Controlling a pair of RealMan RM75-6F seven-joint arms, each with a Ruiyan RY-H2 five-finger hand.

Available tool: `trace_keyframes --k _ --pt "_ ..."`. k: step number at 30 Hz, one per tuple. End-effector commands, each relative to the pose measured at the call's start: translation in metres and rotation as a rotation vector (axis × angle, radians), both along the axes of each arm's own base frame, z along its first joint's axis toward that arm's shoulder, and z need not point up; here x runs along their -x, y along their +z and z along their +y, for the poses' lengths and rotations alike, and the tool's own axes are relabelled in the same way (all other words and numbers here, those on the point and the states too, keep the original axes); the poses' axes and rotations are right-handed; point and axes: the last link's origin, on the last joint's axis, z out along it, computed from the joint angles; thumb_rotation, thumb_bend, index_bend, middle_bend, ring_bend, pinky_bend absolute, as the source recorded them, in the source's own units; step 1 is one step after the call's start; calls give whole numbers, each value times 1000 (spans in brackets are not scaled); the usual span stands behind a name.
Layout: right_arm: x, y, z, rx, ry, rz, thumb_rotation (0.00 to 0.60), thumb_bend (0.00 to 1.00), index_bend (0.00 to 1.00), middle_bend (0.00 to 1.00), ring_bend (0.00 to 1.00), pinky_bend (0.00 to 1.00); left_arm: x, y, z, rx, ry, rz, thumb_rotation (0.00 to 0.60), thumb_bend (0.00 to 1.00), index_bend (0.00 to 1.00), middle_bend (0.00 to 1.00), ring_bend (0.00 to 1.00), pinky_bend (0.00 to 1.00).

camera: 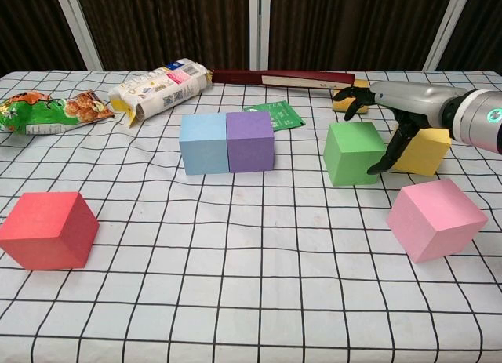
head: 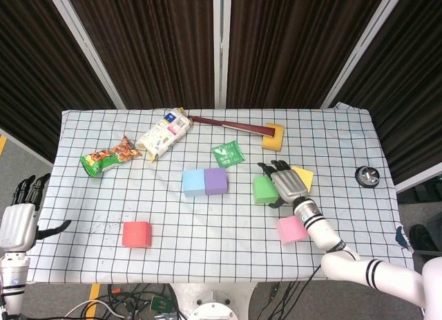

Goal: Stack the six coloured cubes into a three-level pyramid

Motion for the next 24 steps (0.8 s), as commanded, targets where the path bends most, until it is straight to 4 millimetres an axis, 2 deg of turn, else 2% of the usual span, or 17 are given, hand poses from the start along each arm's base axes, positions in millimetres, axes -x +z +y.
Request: trace_keyframes --k 1,4,7,10,17,24 --pt "-3 -5 -3 14 16 9 600 0 0 260 0 0 1 1 -1 0 1 -5 600 3 46 108 0 40" --pt "-9 -5 -7 53 39 5 600 1 0 381 11 0 3 2 -3 0 4 -10 600 3 45 108 0 40" --pt "-16 -3 -10 94 68 -2 600 36 0 527 80 0 4 2 -2 4 4 -22 600 3 46 108 0 41" --pt "-23 -2 -15 106 79 -20 600 78 0 599 119 0 5 2 -2 9 2 -31 600 4 46 108 0 42" --pt "-40 -9 -27 98 93 -36 600 100 0 629 131 0 10 4 -1 8 8 -48 600 4 46 108 0 43" --pt "-53 -30 -32 69 127 -11 600 119 0 629 132 0 14 4 -1 12 13 -56 600 4 45 108 0 43"
